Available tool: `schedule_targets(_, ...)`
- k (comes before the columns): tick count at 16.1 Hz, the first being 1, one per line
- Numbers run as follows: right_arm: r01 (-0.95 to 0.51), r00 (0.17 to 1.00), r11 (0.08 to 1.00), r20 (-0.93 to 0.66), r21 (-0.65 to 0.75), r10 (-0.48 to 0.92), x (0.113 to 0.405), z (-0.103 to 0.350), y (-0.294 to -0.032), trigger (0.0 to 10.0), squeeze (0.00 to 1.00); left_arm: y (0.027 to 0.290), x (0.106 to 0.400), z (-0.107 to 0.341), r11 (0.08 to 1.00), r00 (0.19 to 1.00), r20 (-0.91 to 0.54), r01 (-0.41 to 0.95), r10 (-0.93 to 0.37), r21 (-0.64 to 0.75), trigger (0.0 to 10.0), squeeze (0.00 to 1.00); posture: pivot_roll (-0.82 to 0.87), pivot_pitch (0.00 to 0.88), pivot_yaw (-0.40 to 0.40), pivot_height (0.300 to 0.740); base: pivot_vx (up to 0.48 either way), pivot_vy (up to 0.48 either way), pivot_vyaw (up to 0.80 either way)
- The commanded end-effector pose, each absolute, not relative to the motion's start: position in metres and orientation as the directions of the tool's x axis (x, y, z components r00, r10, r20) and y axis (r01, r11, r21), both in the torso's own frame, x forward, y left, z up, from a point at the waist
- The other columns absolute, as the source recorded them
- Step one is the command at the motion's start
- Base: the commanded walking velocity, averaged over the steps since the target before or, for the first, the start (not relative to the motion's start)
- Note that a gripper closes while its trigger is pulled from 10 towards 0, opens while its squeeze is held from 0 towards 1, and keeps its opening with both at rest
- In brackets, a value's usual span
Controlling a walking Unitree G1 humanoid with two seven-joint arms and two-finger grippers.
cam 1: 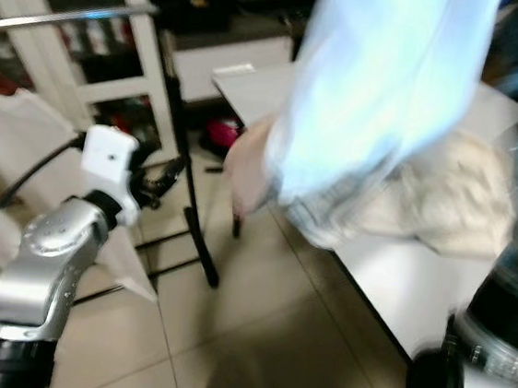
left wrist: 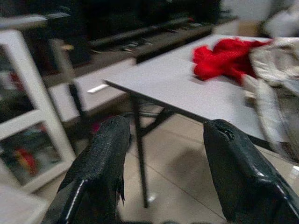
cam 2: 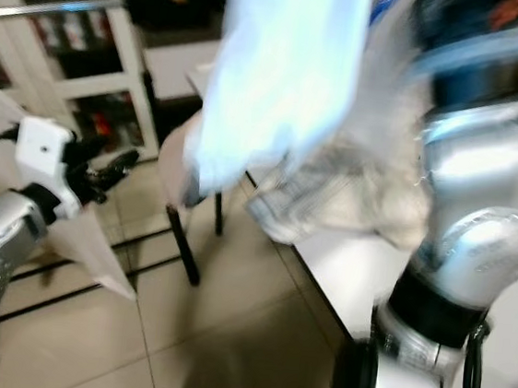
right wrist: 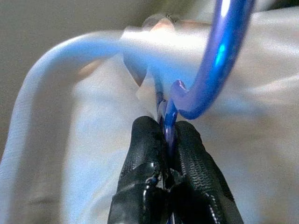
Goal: Hang hanger
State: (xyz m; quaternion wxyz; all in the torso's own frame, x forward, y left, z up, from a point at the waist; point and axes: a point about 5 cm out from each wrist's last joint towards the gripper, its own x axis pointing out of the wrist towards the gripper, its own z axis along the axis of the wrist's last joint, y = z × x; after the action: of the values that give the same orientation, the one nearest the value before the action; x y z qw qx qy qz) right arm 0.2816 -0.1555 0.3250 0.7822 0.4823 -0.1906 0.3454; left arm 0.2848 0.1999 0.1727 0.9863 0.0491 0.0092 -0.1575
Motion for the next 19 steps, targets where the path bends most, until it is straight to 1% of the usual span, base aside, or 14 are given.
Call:
schedule_targets(1, -0.678, 0.733, 0.326, 0.575, 0.658, 0.363, 0.287, 0.311, -0.155, 10.0, 0.00, 0.198, 0.283, 0.176, 0.943, 0.949, -0.016, 0.314, -0.314, 0.106, 10.0, 0.00, -0.04, 0.000, 0.049, 0.740, 0.000, 0.000, 0.78)
schedule_targets(3, -0.609, 0.789, 0.364, 0.496, 0.705, 0.361, 0.290, 0.288, -0.150, 10.0, 0.00, 0.200, 0.282, 0.178, 0.945, 0.951, -0.011, 0.308, -0.308, 0.106, 10.0, 0.00, -0.04, 0.000, 0.050, 0.740, 0.000, 0.000, 0.78)
schedule_targets(5, -0.587, 0.805, 0.392, 0.458, 0.708, 0.379, 0.289, 0.278, -0.145, 10.0, 0.00, 0.200, 0.282, 0.177, 0.946, 0.951, -0.015, 0.307, -0.307, 0.106, 10.0, 0.00, -0.04, 0.000, 0.051, 0.740, 0.000, 0.000, 0.78)
schedule_targets(6, -0.566, 0.818, 0.427, 0.419, 0.705, 0.394, 0.289, 0.269, -0.143, 10.0, 0.00, 0.200, 0.282, 0.176, 0.944, 0.950, -0.023, 0.311, -0.311, 0.110, 10.0, 0.00, -0.04, 0.000, 0.053, 0.740, 0.000, 0.000, 0.78)
schedule_targets(8, -0.518, 0.845, 0.534, 0.300, 0.669, 0.443, 0.287, 0.247, -0.136, 10.0, 0.00, 0.198, 0.280, 0.171, 0.935, 0.945, -0.053, 0.328, -0.323, 0.134, 10.0, 0.00, -0.04, 0.000, 0.053, 0.740, 0.000, 0.000, 0.78)
schedule_targets(9, -0.518, 0.844, 0.551, 0.288, 0.655, 0.452, 0.286, 0.243, -0.133, 10.0, 0.00, 0.198, 0.280, 0.170, 0.936, 0.946, -0.061, 0.324, -0.318, 0.138, 10.0, 0.00, -0.04, 0.000, 0.052, 0.740, 0.000, 0.000, 0.78)
schedule_targets(10, -0.501, 0.855, 0.572, 0.269, 0.649, 0.444, 0.286, 0.238, -0.132, 10.0, 0.00, 0.198, 0.280, 0.169, 0.938, 0.948, -0.068, 0.319, -0.312, 0.139, 10.0, 0.00, -0.04, 0.000, 0.052, 0.740, 0.000, 0.000, 0.78)
schedule_targets(11, -0.463, 0.879, 0.613, 0.241, 0.640, 0.412, 0.289, 0.232, -0.134, 10.0, 0.00, 0.198, 0.281, 0.167, 0.937, 0.947, -0.074, 0.320, -0.312, 0.139, 10.0, 0.00, -0.04, 0.000, 0.053, 0.740, 0.000, 0.000, 0.78)
schedule_targets(12, -0.433, 0.897, 0.659, 0.220, 0.615, 0.384, 0.291, 0.227, -0.136, 10.0, 0.00, 0.197, 0.280, 0.165, 0.934, 0.944, -0.083, 0.327, -0.318, 0.141, 10.0, 0.00, -0.04, 0.000, 0.053, 0.740, 0.000, 0.000, 0.78)
schedule_targets(15, -0.352, 0.936, 0.806, 0.157, 0.475, 0.316, 0.292, 0.210, -0.142, 10.0, 0.00, 0.196, 0.277, 0.156, 0.926, 0.936, -0.119, 0.346, -0.330, 0.152, 10.0, 0.00, -0.04, 0.000, 0.054, 0.740, 0.000, 0.000, 0.78)
schedule_targets(16, -0.330, 0.944, 0.821, 0.149, 0.466, 0.295, 0.292, 0.207, -0.144, 10.0, 0.00, 0.195, 0.276, 0.155, 0.922, 0.933, -0.122, 0.355, -0.339, 0.156, 10.0, 0.00, -0.04, 0.000, 0.054, 0.740, 0.000, 0.000, 0.78)
schedule_targets(17, -0.307, 0.952, 0.854, 0.128, 0.421, 0.279, 0.292, 0.202, -0.147, 10.0, 0.00, 0.194, 0.276, 0.155, 0.921, 0.932, -0.123, 0.356, -0.340, 0.156, 10.0, 0.00, -0.04, 0.000, 0.055, 0.740, 0.000, 0.000, 0.78)
schedule_targets(18, -0.267, 0.964, 0.905, 0.093, 0.331, 0.250, 0.293, 0.195, -0.150, 10.0, 0.00, 0.194, 0.277, 0.155, 0.921, 0.932, -0.124, 0.357, -0.341, 0.157, 10.0, 0.00, -0.05, 0.000, 0.055, 0.740, 0.000, 0.000, 0.78)
schedule_targets(19, -0.232, 0.973, 0.926, 0.076, 0.297, 0.219, 0.294, 0.190, -0.153, 10.0, 0.00, 0.192, 0.276, 0.154, 0.919, 0.930, -0.128, 0.363, -0.345, 0.158, 10.0, 0.00, -0.05, 0.000, 0.054, 0.740, 0.000, 0.000, 0.79)
